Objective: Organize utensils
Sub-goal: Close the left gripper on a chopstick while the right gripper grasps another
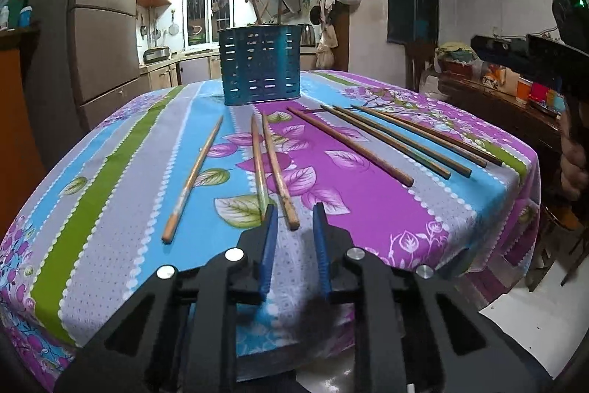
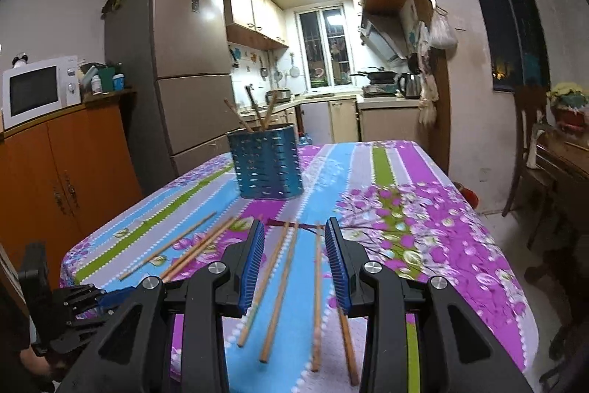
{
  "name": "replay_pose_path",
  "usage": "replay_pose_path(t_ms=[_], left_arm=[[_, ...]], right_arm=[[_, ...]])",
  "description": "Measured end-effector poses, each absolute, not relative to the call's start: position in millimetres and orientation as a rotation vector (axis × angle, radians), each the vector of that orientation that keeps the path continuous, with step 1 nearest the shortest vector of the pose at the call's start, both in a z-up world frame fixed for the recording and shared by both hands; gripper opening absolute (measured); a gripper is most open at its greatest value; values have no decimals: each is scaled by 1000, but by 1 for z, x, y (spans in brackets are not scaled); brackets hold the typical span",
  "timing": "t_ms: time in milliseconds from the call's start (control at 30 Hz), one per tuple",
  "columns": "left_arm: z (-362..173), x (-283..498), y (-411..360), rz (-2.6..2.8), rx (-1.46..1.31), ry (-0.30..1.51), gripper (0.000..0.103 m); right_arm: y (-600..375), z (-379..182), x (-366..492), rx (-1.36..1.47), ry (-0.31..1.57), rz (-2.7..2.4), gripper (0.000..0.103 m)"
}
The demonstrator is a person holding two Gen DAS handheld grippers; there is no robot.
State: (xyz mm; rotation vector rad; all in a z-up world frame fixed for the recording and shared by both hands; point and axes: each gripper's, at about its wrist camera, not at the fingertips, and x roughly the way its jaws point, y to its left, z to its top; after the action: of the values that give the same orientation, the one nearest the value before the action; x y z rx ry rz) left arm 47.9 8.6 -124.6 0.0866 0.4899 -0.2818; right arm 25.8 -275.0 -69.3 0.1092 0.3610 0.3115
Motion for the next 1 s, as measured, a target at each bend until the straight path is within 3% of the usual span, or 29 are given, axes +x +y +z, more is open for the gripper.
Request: replay_pose_path(t_ms=[600, 1000], left_arm=[[-135, 61, -1, -259, 94, 461, 18], [-140, 68, -5, -250, 90, 418, 18]], right_arm=[[-226, -145, -4, 30, 489, 395, 30], [-223, -171, 9, 34, 482, 292, 18]])
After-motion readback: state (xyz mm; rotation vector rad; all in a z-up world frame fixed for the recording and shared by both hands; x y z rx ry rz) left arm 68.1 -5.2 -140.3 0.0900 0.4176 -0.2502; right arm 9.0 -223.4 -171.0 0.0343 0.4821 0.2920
